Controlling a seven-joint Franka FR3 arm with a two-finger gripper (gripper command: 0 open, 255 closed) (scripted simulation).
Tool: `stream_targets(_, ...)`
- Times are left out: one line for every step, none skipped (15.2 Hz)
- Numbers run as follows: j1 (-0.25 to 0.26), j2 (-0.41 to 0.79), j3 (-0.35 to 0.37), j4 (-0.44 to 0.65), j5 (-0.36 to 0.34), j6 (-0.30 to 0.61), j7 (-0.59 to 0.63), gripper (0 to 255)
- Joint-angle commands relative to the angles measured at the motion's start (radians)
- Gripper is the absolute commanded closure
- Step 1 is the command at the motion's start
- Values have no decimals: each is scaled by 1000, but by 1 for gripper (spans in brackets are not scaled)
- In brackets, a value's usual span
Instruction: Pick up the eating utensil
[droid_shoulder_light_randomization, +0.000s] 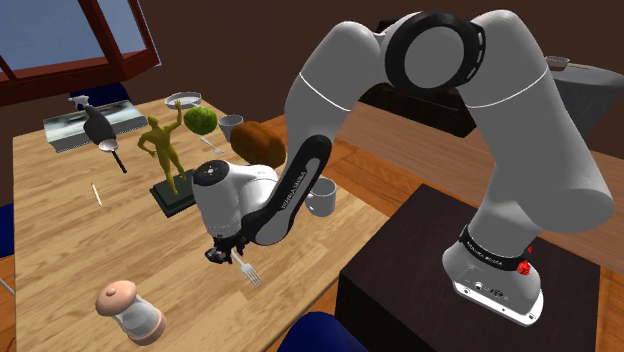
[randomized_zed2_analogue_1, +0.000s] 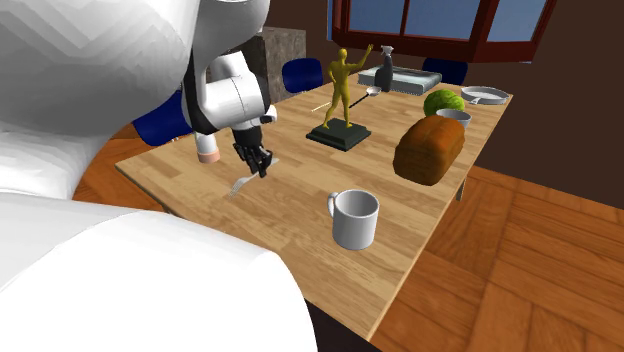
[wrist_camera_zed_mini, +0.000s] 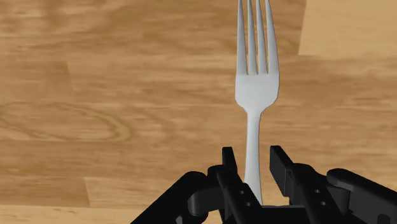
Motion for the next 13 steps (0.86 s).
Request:
stream_targets(-7, -24, 10, -11, 9, -14, -7, 255)
stream_targets(-11, -35, 15, -15, 14, -21, -12, 255)
stream_targets(-15, -46, 20, -18, 19, -29, -16, 255)
stream_targets(-18, -57, 25, -22, 24, -36, -20, 255)
stream_targets(-22, -68, 30, -25, 29, -44, -25, 255)
stream_targets(-26, -79, 35, -28, 34, -52, -29, 255)
stream_targets(-29, -89, 40, -31, 39, -60, -33, 255)
stream_targets(-33, -100, 44, -33, 45, -68, -38, 255)
stream_targets(-36, -110, 49, -35, 50, -76, -43, 255)
stream_targets(-40, -121, 54, -37, 56, -84, -47, 255)
stream_targets(-43, -131, 59, -39, 62, -92, -52, 255)
stream_targets(-43, -133, 59, -40, 62, -93, -53, 255)
stream_targets(-43, -133, 59, -39, 62, -93, -53, 255)
